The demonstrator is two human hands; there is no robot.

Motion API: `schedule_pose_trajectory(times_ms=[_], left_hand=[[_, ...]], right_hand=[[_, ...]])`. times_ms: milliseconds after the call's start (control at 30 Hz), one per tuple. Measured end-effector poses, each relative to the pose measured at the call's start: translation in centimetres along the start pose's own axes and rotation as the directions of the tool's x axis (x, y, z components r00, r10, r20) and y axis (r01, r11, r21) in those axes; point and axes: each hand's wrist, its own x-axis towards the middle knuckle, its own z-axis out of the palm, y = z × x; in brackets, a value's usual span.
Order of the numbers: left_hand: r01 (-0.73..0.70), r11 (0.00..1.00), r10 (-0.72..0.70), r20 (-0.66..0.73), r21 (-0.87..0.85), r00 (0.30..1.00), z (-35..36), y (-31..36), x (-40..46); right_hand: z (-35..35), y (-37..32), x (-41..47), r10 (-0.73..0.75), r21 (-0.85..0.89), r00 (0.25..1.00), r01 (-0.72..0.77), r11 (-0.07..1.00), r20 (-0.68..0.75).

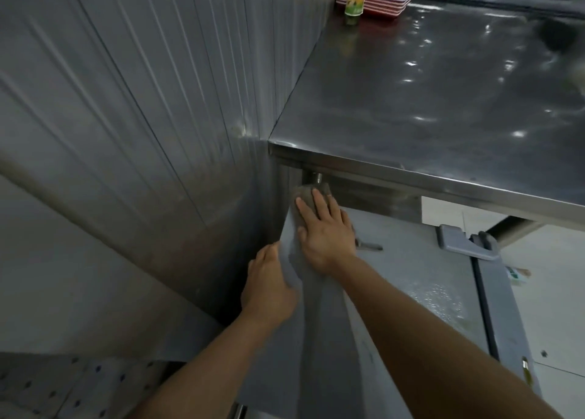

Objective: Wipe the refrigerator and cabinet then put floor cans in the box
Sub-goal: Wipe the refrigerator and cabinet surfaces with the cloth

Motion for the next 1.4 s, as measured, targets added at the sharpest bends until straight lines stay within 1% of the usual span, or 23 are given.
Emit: schedule_pose_trajectory(times_ms=[67, 133, 233, 333, 400, 500, 600, 667, 733, 800, 867, 933, 967, 1000, 1033, 1100, 1133, 1167, 1200, 1267, 1333, 1400], left_hand=[[0.060, 0.996, -0.060, -0.003, -0.067, 0.998, -0.2, -0.2, -0.1], [0.116, 0.988, -0.117, -0.010, -0.101, 0.993, -0.4, -0.5, -0.6], [0.170, 0.980, -0.174, -0.031, -0.099, 0.984, -0.9, -0.7, -1.5], [0.209, 0.973, -0.210, -0.003, -0.094, 0.978, -1.4, -0.4, -1.9], [0.210, 0.974, -0.209, 0.016, -0.081, 0.978, -1.7, -0.3, -1.8], [0.218, 0.973, -0.216, 0.039, -0.072, 0.976, -1.6, -0.6, -1.3], [0.224, 0.972, -0.222, 0.026, -0.076, 0.975, -1.2, -0.9, -1.1], [0.220, 0.973, -0.220, 0.010, -0.066, 0.976, -1.0, -0.7, -1.2], [0.234, 0.971, -0.234, 0.012, -0.056, 0.972, -1.1, -0.3, -1.4], [0.254, 0.966, -0.253, 0.029, -0.041, 0.967, -1.3, 0.2, -1.5], [0.265, 0.964, -0.265, 0.023, 0.010, 0.964, -1.4, 0.9, -1.7], [0.268, 0.961, -0.269, -0.003, 0.062, 0.963, -1.4, 1.4, -1.8], [0.264, 0.961, -0.264, -0.011, 0.082, 0.964, -1.3, 1.7, -1.8], [0.254, 0.962, -0.254, -0.016, 0.102, 0.967, -1.2, 1.9, -1.7], [0.237, 0.963, -0.236, -0.020, 0.130, 0.971, -0.9, 2.2, -1.5], [0.192, 0.965, -0.190, -0.030, 0.181, 0.981, -0.2, 2.7, -1.1], [0.168, 0.966, -0.165, -0.030, 0.198, 0.986, 0.3, 3.0, -1.0], [0.142, 0.967, -0.139, -0.028, 0.213, 0.990, 0.8, 3.2, -0.8], [0.121, 0.968, -0.118, -0.026, 0.222, 0.993, 1.3, 3.3, -0.8], [0.114, 0.968, -0.111, -0.027, 0.223, 0.994, 2.0, 3.6, -0.9], [0.103, 0.962, -0.095, -0.046, 0.252, 0.994, 2.3, 3.9, -1.1], [0.047, 0.949, -0.033, -0.051, 0.310, 0.998, 2.7, 4.3, -1.2]], right_hand=[[-0.1, -0.1, 1.2, -0.044, -0.012, 0.999, 0.044, 0.999, 0.008], [-0.1, -0.1, 0.7, -0.097, -0.007, 0.995, 0.097, 0.995, 0.011], [0.1, -0.4, -3.2, -0.234, 0.036, 0.971, 0.233, 0.972, 0.040], [0.5, -1.3, -7.1, -0.342, 0.050, 0.937, 0.339, 0.939, 0.074], [0.2, -1.2, -6.9, -0.358, 0.047, 0.930, 0.356, 0.933, 0.078], [-0.3, -0.4, -2.4, -0.351, -0.035, 0.935, 0.353, 0.935, 0.047], [-0.5, -0.3, 2.3, -0.212, -0.034, 0.977, 0.213, 0.976, 0.018], [-0.5, -0.4, 3.0, -0.178, -0.030, 0.984, 0.178, 0.984, -0.005], [-0.4, -0.5, 1.4, -0.214, -0.010, 0.977, 0.214, 0.977, -0.004], [-0.3, -0.4, -1.9, -0.292, 0.021, 0.956, 0.291, 0.956, 0.027], [0.0, -0.3, -6.0, -0.374, 0.008, 0.925, 0.374, 0.927, 0.066], [0.0, 0.6, -8.6, -0.422, 0.007, 0.900, 0.424, 0.906, 0.114], [-0.3, 1.5, -8.5, -0.421, 0.000, 0.895, 0.426, 0.905, 0.143], [-0.7, 2.7, -7.6, -0.397, -0.019, 0.907, 0.404, 0.915, 0.142], [-1.1, 4.0, -6.2, -0.342, -0.042, 0.932, 0.349, 0.936, 0.123], [-2.1, 6.3, -3.0, -0.166, -0.065, 0.984, 0.170, 0.983, 0.063], [-2.4, 7.1, -1.8, -0.079, -0.062, 0.996, 0.082, 0.995, 0.047], [-2.6, 7.6, -1.1, -0.026, -0.052, 0.999, 0.028, 0.998, 0.031], [-2.6, 7.6, -1.0, -0.004, -0.036, 1.000, 0.004, 0.999, 0.015], [-2.2, 7.2, -2.8, -0.002, -0.008, 1.000, 0.002, 1.000, -0.003], [-1.8, 7.0, -6.5, -0.046, 0.009, 0.999, 0.046, 0.999, -0.012], [-1.8, 7.0, -11.3, -0.102, 0.001, 0.995, 0.102, 0.995, -0.013]])
